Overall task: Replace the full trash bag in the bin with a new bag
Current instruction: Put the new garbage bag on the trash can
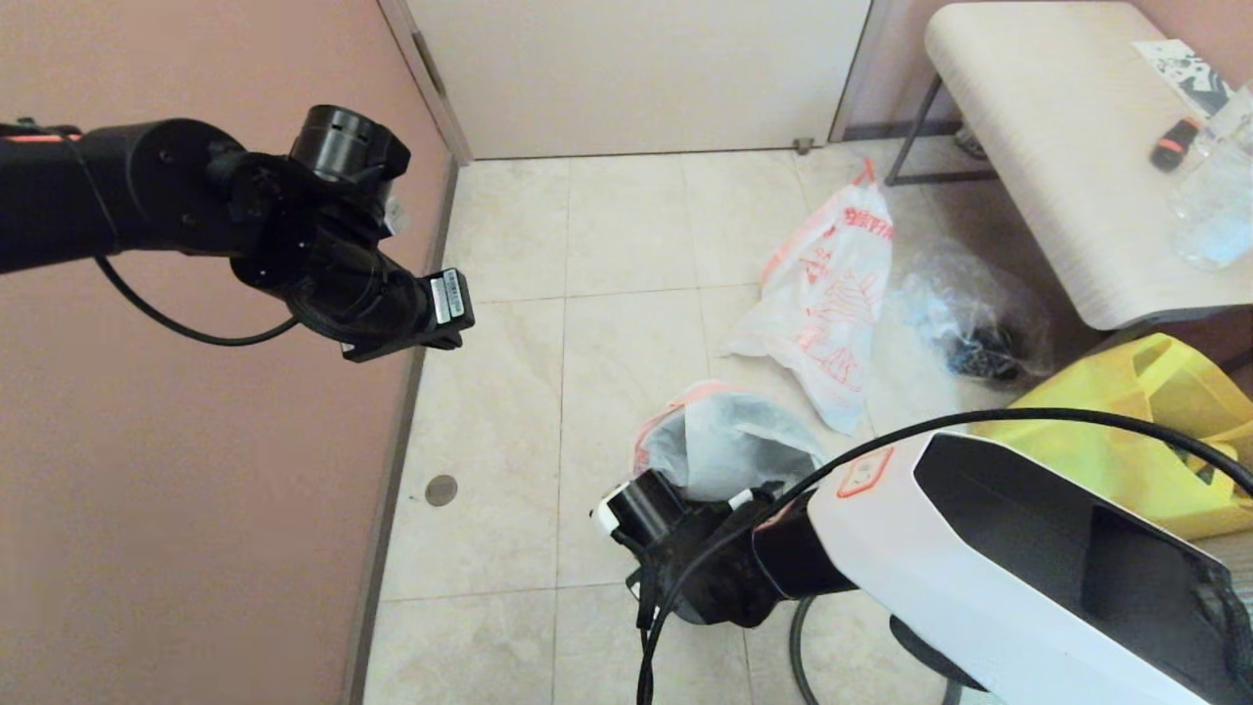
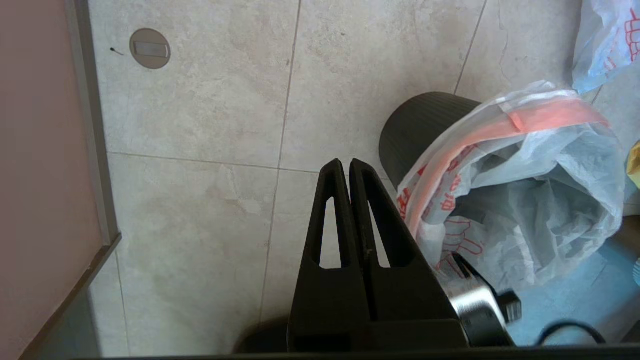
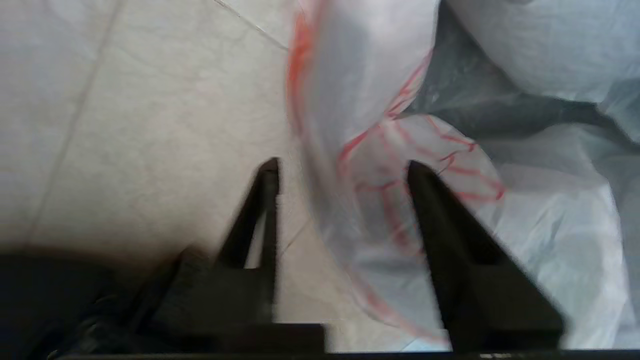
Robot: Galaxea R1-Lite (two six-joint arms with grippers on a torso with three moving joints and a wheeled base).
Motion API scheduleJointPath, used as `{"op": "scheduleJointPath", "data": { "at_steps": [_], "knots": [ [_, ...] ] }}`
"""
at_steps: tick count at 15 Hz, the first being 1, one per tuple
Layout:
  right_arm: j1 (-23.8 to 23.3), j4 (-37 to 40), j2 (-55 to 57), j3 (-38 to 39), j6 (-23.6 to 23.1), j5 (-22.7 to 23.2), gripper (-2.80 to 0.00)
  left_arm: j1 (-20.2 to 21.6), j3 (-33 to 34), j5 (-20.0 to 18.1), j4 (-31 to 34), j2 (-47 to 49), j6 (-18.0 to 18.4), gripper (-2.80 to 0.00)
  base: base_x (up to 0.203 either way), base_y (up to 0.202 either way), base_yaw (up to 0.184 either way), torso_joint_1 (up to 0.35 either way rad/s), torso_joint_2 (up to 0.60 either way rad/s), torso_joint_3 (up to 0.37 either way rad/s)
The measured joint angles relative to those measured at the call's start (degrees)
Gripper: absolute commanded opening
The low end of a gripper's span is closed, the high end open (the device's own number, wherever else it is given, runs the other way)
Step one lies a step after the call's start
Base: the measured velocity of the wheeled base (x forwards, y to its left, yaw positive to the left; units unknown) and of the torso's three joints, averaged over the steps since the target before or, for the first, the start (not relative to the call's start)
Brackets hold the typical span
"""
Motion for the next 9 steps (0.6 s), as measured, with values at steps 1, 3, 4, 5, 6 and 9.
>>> {"op": "scheduleJointPath", "data": {
  "at_steps": [1,3,4,5,6,9],
  "knots": [
    [0.66,0.21,-1.18,0.95,0.83,0.26,0.0,-0.02,0.02,-0.03,0.01,-0.01,0.02,-2.8,0.0,0.0,0.0,0.0,0.0,0.0],
    [1.3,0.32,-4.55,3.89,2.55,1.45,0.0,-0.02,0.02,-0.04,0.04,0.01,0.13,-2.8,0.0,0.0,0.0,0.0,0.0,0.0],
    [1.38,0.27,-6.83,6.04,3.83,2.55,0.0,0.0,0.02,-0.06,0.0,0.18,0.17,-2.8,0.0,0.0,0.0,0.0,0.0,0.0],
    [1.3,0.22,-9.55,8.6,5.37,4.07,0.0,-0.06,0.02,-0.09,-0.03,0.58,0.21,-2.8,0.0,0.0,0.0,0.0,0.0,0.0],
    [0.78,0.13,-12.27,11.06,7.01,5.85,0.0,-0.23,0.02,-0.14,-0.02,1.05,0.2,-2.8,0.0,0.0,0.0,0.0,0.0,0.0],
    [-4.45,-0.89,-20.9,18.5,11.86,13.78,-2.8,-2.69,0.02,-3.31,-0.08,4.12,-0.04,-2.8,0.0,0.0,0.0,0.0,0.0,0.0]
  ]
}}
